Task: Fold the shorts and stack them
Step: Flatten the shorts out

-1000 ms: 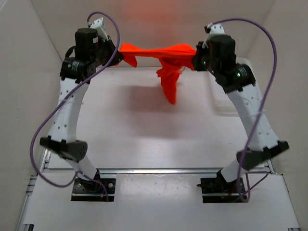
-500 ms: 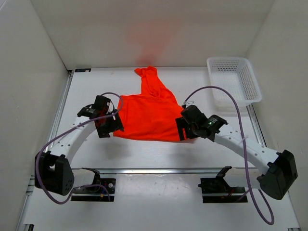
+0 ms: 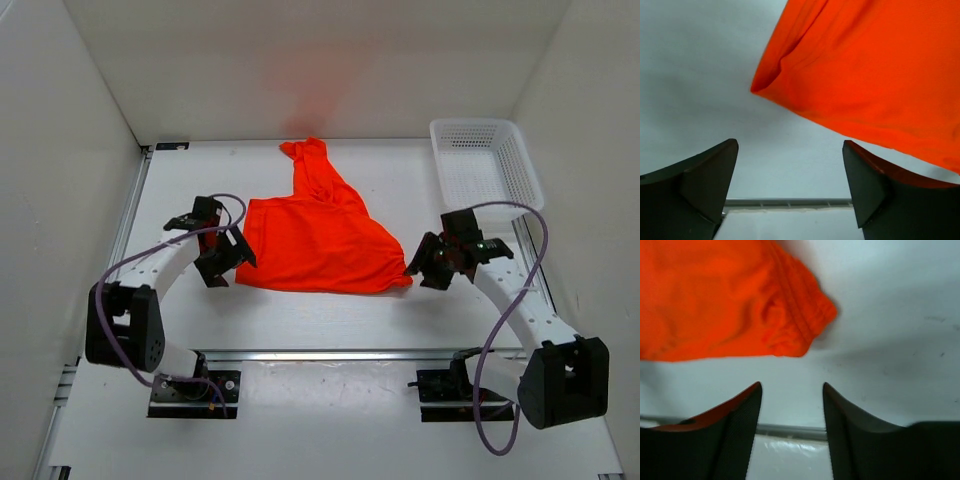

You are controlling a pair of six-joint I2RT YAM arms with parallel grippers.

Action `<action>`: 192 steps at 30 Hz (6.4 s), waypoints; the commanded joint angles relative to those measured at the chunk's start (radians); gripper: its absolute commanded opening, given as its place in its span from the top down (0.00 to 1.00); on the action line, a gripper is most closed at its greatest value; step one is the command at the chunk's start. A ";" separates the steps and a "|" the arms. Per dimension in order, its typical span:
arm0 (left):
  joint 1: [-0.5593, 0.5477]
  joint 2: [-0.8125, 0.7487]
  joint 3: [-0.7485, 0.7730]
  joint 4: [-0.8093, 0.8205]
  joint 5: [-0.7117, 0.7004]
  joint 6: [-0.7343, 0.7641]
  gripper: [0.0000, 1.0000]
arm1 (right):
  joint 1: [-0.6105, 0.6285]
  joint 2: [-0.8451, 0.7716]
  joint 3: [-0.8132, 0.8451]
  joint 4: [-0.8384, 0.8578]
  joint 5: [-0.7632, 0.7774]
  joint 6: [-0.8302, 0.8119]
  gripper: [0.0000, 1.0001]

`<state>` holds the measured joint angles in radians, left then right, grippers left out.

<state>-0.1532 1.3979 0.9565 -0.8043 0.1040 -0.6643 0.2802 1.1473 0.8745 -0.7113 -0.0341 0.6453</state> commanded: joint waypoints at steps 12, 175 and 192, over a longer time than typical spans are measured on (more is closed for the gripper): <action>0.003 0.248 -0.020 0.188 0.106 -0.037 0.12 | -0.233 -0.012 -0.305 0.332 -0.541 0.300 0.13; -0.204 0.752 1.042 -0.148 0.062 0.135 0.90 | -0.001 0.801 0.552 0.059 0.060 -0.075 0.99; -0.089 0.469 0.625 -0.084 0.062 0.101 0.49 | 0.039 0.618 0.297 0.053 0.212 -0.098 0.62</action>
<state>-0.3359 1.8935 1.4769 -0.9211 0.1974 -0.5797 0.3157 1.8065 1.1797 -0.6277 0.1261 0.5770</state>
